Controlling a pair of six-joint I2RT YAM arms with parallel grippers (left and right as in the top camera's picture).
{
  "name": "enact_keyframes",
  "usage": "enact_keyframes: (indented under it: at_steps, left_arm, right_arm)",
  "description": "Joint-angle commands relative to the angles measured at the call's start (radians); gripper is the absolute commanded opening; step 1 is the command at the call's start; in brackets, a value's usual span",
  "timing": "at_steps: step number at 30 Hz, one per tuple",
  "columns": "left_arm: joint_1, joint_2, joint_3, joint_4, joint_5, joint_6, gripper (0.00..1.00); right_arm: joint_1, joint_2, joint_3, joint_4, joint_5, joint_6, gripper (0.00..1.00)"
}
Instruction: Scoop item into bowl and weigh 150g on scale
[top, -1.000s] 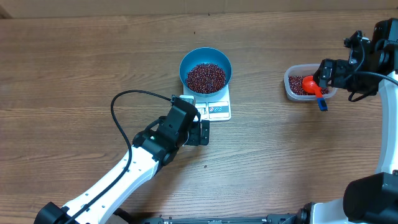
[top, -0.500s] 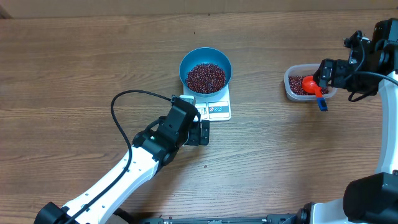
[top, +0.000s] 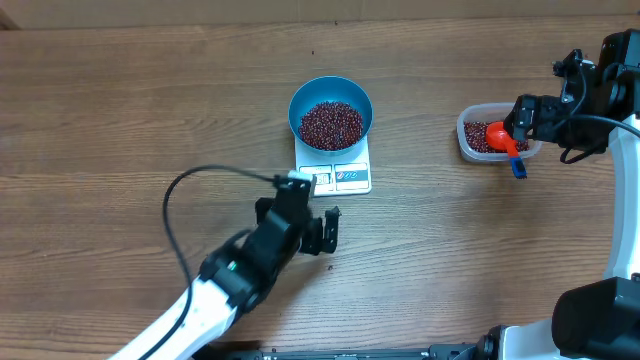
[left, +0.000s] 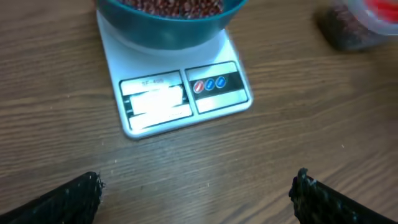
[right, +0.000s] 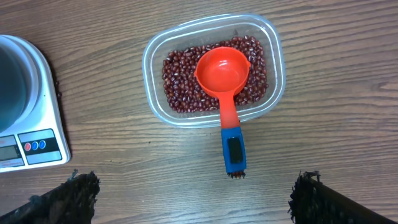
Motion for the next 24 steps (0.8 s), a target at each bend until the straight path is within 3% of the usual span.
enact_keyframes:
  at_steps: [1, 11, 18, 24]
  left_arm:
    - [-0.001, -0.175, -0.148, 0.109, 0.042, 0.137, 1.00]
    - [0.031, -0.657, -0.382, 0.150, 0.123, 0.403, 1.00]
    - [0.197, -0.883, -0.497, 0.165, 0.303, 0.476, 1.00]
    - [0.313, -1.072, -0.517, 0.126, 0.337, 0.496, 1.00]
  right_arm:
    - [0.001, -0.008, 0.017, 0.005, -0.001, -0.007, 1.00]
    - [0.001, -0.008, 0.017, 0.005, -0.001, -0.007, 1.00]
    - [0.001, -0.008, 0.017, 0.005, -0.001, -0.007, 1.00]
    - [0.001, -0.008, 0.017, 0.006, -0.001, -0.007, 1.00]
